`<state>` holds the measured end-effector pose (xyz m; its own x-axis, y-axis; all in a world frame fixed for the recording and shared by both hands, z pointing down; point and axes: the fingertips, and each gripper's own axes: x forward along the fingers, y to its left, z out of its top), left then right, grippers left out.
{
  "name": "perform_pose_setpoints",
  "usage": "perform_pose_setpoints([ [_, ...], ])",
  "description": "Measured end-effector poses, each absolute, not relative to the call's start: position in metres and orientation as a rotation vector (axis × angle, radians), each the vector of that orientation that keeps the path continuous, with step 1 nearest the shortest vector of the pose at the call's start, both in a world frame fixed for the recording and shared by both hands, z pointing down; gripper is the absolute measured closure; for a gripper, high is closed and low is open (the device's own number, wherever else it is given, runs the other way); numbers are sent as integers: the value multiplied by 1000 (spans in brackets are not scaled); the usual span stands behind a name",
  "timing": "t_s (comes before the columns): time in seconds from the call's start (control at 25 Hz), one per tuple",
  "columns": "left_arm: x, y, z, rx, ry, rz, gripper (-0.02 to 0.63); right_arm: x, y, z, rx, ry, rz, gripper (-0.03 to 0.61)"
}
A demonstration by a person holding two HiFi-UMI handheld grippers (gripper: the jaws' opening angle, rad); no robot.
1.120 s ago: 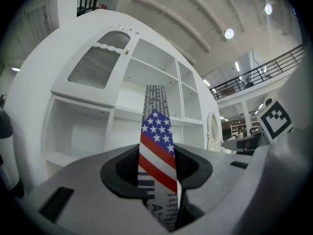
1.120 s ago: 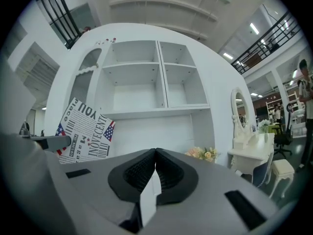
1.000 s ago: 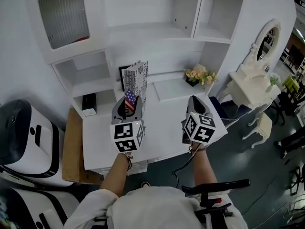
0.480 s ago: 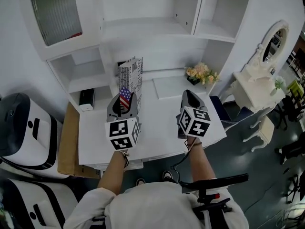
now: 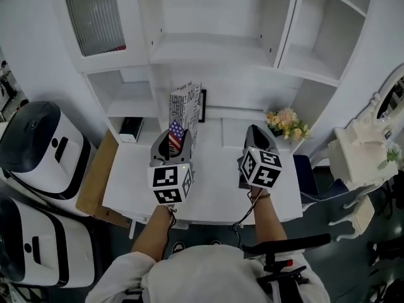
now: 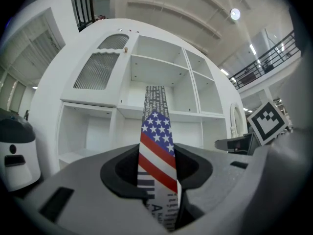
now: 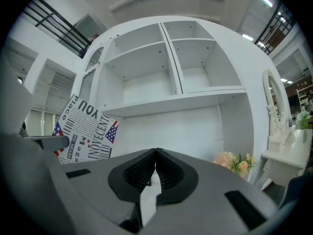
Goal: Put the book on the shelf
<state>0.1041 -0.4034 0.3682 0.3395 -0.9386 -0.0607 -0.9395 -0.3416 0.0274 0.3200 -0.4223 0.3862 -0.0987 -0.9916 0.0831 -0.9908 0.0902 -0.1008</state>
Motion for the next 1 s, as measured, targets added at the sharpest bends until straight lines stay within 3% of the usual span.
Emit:
perform_pose_setpoints([
  [1.0,66,-377,325,-2433,1866,130,453,269,-454,373,-1957,2394,-183,557],
])
